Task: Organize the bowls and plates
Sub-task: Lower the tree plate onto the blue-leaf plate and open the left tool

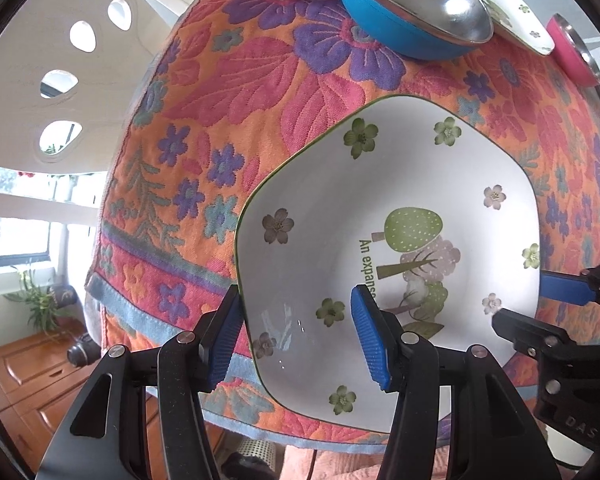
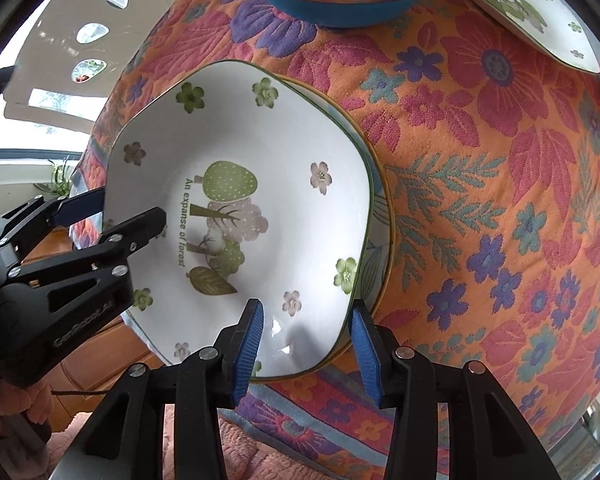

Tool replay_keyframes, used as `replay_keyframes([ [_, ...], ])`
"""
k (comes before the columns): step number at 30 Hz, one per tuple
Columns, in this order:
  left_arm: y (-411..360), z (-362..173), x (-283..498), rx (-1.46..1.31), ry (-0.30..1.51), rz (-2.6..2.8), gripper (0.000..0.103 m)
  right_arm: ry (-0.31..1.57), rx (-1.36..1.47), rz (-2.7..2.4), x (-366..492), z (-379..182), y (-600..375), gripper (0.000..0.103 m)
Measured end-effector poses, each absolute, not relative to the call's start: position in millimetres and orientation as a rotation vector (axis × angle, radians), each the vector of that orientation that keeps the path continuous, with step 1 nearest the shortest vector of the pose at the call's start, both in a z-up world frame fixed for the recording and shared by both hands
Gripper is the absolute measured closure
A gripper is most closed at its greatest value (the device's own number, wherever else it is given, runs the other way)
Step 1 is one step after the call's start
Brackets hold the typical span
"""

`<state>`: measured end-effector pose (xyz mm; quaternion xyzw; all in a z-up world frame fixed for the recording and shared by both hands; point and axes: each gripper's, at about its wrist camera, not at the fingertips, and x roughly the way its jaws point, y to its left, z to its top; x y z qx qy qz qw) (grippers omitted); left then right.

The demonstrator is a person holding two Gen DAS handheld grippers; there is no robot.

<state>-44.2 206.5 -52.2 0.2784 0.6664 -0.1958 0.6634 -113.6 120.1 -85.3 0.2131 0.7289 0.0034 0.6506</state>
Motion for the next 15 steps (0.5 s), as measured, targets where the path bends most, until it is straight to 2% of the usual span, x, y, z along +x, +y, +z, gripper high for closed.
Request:
replay_keyframes([
  [3,207,-51,-44,0.617,1.506,-0.422,0.049,1.642,0.507,0.034,-122,-79,111,0.06],
  [6,208,-48,-44,0.571,1.523,-0.403,0.049,1.64,0.498,0.028,-129,-75,94,0.054],
  [15,206,-32,-43,0.555,1.517,-0.349,0.049,1.594,0.599,0.006,-161,-69,35,0.054],
])
